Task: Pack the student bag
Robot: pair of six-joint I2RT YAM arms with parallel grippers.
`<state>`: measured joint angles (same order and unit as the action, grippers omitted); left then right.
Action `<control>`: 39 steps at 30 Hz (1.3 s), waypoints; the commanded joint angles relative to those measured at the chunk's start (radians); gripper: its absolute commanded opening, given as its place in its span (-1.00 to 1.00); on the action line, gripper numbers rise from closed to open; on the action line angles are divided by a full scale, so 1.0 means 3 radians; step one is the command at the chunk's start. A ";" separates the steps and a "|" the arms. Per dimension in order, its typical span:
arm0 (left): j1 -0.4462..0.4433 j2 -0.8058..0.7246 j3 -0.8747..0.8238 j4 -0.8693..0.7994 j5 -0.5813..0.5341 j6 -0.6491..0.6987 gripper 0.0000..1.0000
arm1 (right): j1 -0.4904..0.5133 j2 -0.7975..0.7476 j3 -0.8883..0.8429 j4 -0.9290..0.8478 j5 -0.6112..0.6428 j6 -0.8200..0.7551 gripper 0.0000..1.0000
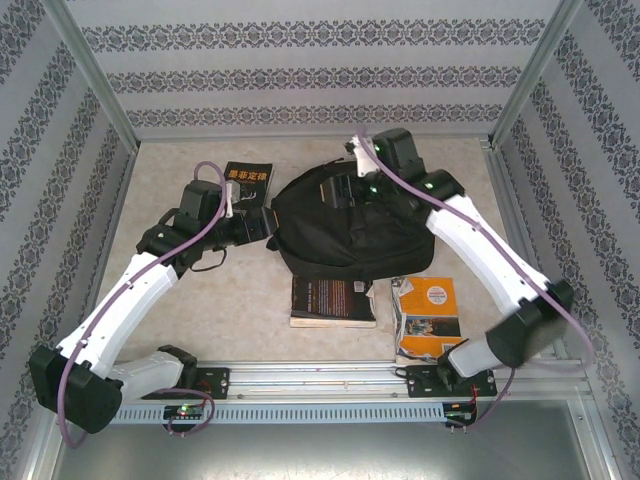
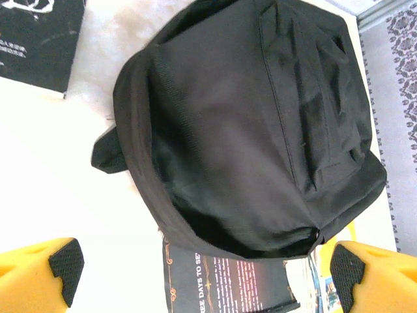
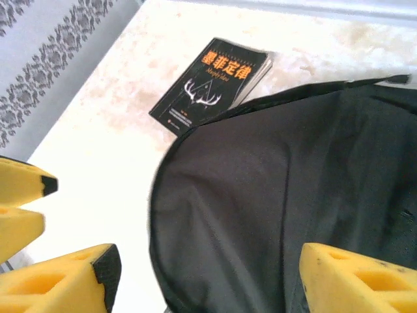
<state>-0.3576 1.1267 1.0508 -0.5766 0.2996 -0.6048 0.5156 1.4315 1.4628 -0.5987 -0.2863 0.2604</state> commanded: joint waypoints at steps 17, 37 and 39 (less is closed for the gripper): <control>-0.0677 0.0549 -0.1079 0.0680 0.0439 -0.0182 0.78 | 0.0777 -0.1112 -0.2743 0.0250 0.0653 0.1645 0.31; -0.1040 0.1478 -0.0818 0.1004 0.0667 -0.0115 0.24 | 0.0209 -0.1385 -0.3884 0.1613 -0.0495 0.2547 0.29; -0.1057 0.1537 -0.0808 0.1015 0.0698 -0.0120 0.10 | 0.0207 -0.1355 -0.3869 0.1766 -0.0599 0.2599 0.24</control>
<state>-0.6510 1.5608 0.7834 -0.3046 0.4709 -0.6407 0.5842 1.0130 0.3164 -0.2001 -0.3687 1.0080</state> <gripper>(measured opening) 0.575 0.631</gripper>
